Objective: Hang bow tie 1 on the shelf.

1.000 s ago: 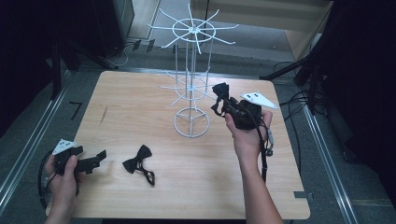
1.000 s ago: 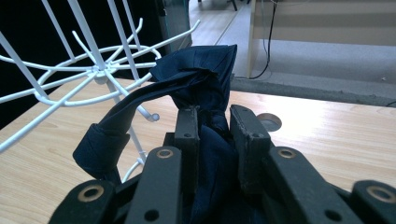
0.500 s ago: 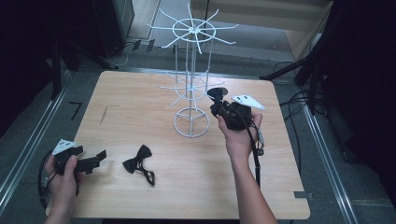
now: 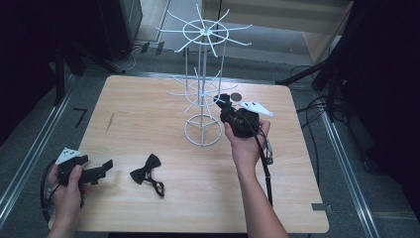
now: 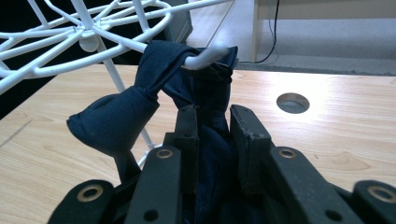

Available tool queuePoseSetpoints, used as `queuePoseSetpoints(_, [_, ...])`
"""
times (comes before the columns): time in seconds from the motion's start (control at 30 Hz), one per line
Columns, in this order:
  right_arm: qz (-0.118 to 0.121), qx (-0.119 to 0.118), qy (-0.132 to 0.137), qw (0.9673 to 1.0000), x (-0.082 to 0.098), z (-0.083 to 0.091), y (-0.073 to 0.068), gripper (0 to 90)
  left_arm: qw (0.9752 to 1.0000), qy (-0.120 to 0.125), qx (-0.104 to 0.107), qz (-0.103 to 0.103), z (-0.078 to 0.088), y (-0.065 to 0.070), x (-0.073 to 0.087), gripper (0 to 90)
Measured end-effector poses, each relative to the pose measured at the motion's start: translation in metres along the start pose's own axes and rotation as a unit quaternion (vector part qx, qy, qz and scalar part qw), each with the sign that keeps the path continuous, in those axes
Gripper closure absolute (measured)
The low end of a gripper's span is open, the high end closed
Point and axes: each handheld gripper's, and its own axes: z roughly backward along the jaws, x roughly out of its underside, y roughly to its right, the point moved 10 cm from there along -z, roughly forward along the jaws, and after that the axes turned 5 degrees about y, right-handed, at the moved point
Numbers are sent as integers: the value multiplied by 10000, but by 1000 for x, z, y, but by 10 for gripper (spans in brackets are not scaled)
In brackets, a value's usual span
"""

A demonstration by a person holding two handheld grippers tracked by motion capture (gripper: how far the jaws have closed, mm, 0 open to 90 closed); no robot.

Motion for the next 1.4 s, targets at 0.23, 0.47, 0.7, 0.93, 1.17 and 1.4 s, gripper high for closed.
queuePoseSetpoints(0.23, [-118, 11, -18, 9999, 4, -9, -1, 739, 10000, -13, 5, 3, 0, 0, 0, 0])
queuePoseSetpoints(0.47, [-103, -135, 0, 9999, 7, -14, -6, 708, 10000, -9, -1, -3, 0, 0, 0, 0])
queuePoseSetpoints(0.7, [-112, -380, 74, 9992, 12, -9, -5, 543, 10000, -3, 6, 4, 0, 0, 0, 0])
queuePoseSetpoints(0.93, [-71, -382, 142, 9991, 18, 9, 9, 420, 10000, -1, -5, 4, 0, 0, 0, 0])
queuePoseSetpoints(1.17, [-33, -442, 235, 9987, 23, 27, 16, 362, 10000, -25, -16, -2, 0, 0, 1, 0])
queuePoseSetpoints(1.4, [-81, -402, 220, 9989, 40, 46, 22, 342, 10000, -16, -17, -10, 0, 0, 1, 0])
